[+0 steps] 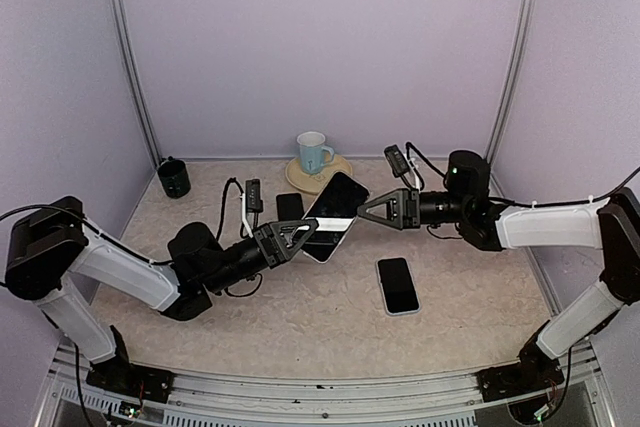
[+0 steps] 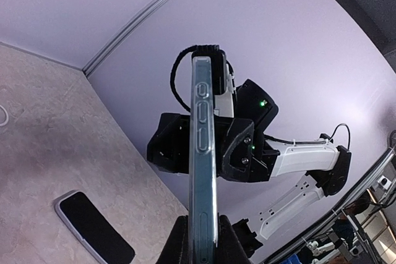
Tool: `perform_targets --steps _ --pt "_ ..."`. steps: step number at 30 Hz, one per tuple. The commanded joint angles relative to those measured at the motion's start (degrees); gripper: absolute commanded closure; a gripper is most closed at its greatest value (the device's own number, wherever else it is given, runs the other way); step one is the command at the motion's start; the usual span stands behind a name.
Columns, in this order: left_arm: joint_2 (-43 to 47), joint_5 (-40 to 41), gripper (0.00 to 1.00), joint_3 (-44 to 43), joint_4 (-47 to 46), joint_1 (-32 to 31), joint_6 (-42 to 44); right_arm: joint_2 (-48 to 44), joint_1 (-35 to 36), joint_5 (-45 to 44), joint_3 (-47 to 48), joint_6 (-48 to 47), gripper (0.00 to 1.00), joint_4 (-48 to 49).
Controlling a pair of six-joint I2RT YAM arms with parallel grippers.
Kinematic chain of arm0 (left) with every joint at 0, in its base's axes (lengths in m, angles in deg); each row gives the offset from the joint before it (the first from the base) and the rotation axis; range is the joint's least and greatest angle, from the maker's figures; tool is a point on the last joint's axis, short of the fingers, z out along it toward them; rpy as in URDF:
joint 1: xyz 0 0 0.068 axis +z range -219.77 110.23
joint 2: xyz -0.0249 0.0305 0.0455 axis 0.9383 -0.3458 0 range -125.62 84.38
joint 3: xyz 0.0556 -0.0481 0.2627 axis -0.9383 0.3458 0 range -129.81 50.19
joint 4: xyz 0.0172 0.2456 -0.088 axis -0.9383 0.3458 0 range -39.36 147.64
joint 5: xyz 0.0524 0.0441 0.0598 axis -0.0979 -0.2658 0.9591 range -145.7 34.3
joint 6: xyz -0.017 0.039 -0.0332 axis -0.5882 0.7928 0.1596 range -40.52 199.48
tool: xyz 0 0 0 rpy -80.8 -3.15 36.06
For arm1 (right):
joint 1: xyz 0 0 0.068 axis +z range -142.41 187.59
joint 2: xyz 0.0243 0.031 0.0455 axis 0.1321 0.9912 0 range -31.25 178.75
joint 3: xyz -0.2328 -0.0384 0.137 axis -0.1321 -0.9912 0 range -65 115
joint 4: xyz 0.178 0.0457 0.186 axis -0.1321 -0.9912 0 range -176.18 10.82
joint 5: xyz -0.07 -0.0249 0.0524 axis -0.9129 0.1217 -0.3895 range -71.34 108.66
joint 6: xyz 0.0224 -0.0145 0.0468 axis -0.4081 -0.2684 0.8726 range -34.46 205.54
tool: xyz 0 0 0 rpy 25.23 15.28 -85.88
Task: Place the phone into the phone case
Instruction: Press the phone with the phone case.
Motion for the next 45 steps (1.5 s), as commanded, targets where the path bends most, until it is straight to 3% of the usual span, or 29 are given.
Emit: perform_targets --steps 1,5,12,16,20,25,33,40,45 --pt "-1.47 2.48 1.0 -0.96 -8.72 -1.24 -0.31 1.13 0.71 1.73 2.69 0.51 0.45 2.67" --pt "-2.22 2.41 1.0 -1.33 -9.23 -1.55 -0.29 2.19 0.89 2.82 3.42 1.12 0.53 3.27" --pt "-2.41 3.12 1.0 -1.42 -9.06 -1.97 0.78 4.05 1.48 5.75 4.23 4.25 0.85 7.07" --pt "-2.75 1.86 0.94 -1.99 -8.0 -2.02 0.8 4.78 1.59 7.19 4.62 5.76 0.96 8.69" --pt "-2.96 -0.68 0.7 -2.6 -5.84 -1.98 0.61 4.51 1.57 8.55 5.37 6.01 0.97 8.18" --pt "-1.87 -3.86 0.6 -2.26 -2.2 -1.65 0.9 3.67 1.5 9.44 7.09 2.5 0.98 1.97" --pt "1.03 -18.53 0.59 -5.44 9.92 2.89 2.26 2.96 1.42 13.28 9.46 -5.56 0.99 -11.94" --pt "4.09 -22.65 0.6 -7.63 20.58 3.51 7.28 1.75 1.42 14.28 8.36 -8.9 1.0 -16.18" --pt "3.4 -26.66 0.74 -11.37 27.44 3.94 9.3 1.99 1.42 14.5 9.02 -11.64 1.0 -20.08"
